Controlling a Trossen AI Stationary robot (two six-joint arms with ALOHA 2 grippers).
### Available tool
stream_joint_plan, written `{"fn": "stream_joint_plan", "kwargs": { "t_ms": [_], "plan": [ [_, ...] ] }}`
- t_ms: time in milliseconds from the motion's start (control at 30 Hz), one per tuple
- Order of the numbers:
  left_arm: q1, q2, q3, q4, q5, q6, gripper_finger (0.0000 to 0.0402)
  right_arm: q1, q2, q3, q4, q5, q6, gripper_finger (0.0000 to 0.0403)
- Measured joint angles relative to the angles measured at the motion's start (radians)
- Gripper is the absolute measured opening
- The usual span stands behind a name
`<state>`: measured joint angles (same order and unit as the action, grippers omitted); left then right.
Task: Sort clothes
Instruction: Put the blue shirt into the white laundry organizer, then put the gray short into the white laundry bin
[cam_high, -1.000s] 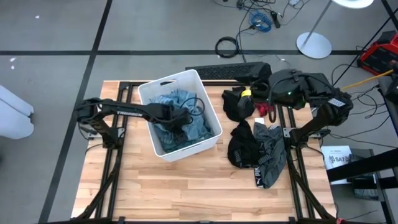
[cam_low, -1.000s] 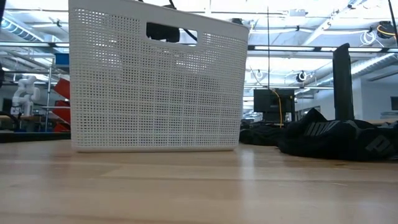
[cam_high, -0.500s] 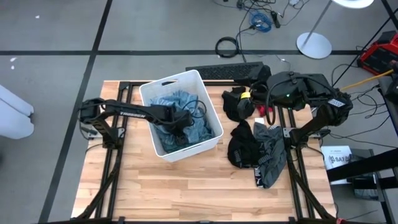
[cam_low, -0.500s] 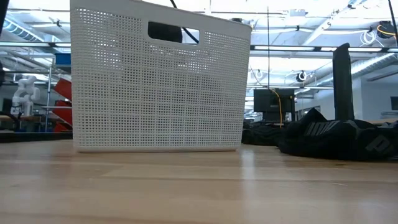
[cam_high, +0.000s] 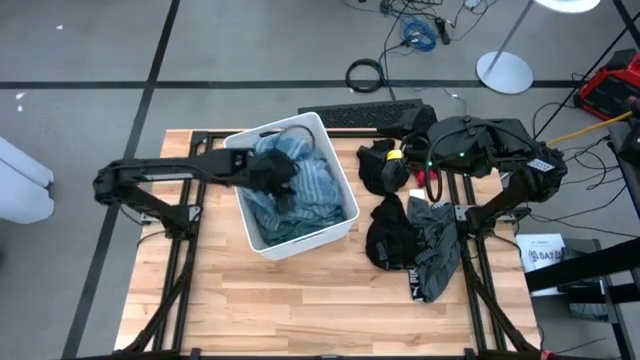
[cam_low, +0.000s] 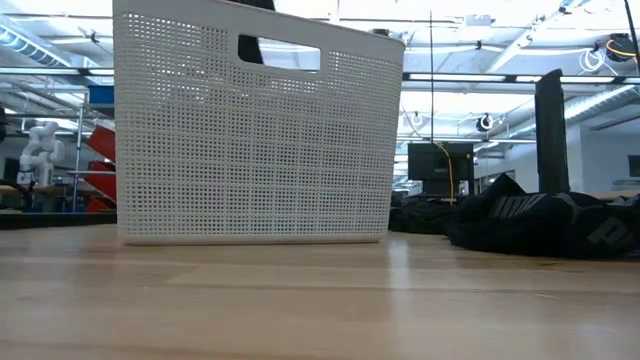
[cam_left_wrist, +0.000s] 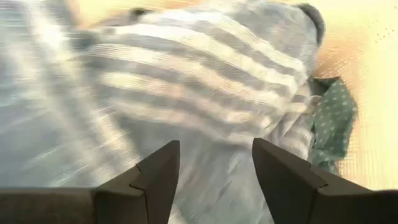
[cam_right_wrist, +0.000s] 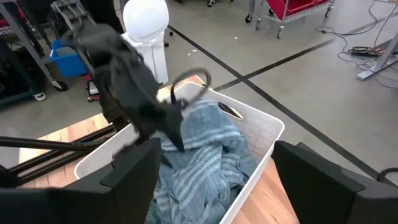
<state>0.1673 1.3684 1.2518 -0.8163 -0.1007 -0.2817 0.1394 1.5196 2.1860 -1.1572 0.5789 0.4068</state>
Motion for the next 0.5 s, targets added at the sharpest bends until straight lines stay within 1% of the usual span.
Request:
{"fn": "stream_joint_plan", "kwargs": {
  "t_ms": [100, 233, 300, 367, 433, 467, 500],
  "plan": [
    [0.01, -0.051, 0.024, -0.068, -0.009, 0.001, 0.0212, 0.0, 0.0, 0.0, 0.0, 0.0, 0.0, 0.0297],
    [0.014, -0.141, 0.028, -0.07, -0.009, 0.001, 0.0212, 0.0, 0.0, 0.0, -0.031, 0.0, 0.032, 0.0297],
    [0.015, -0.185, 0.028, -0.061, -0.012, 0.008, 0.0212, 0.0, 0.0, 0.0, -0.105, -0.002, 0.096, 0.0297],
    [0.015, -0.227, 0.028, -0.048, -0.013, 0.023, 0.0212, 0.007, 0.0, 0.0, -0.223, -0.011, 0.196, 0.0297],
    [0.011, -0.267, 0.028, -0.039, -0.013, 0.03, 0.0212, 0.023, 0.0, -0.006, -0.383, -0.05, 0.316, 0.0297],
    [0.008, -0.286, 0.028, -0.029, -0.013, 0.03, 0.0212, 0.032, -0.002, -0.023, -0.424, -0.076, 0.369, 0.0297],
    [0.007, -0.303, 0.028, -0.02, -0.013, 0.03, 0.0212, 0.043, -0.009, -0.058, -0.414, -0.108, 0.398, 0.0297]
  ]
}}
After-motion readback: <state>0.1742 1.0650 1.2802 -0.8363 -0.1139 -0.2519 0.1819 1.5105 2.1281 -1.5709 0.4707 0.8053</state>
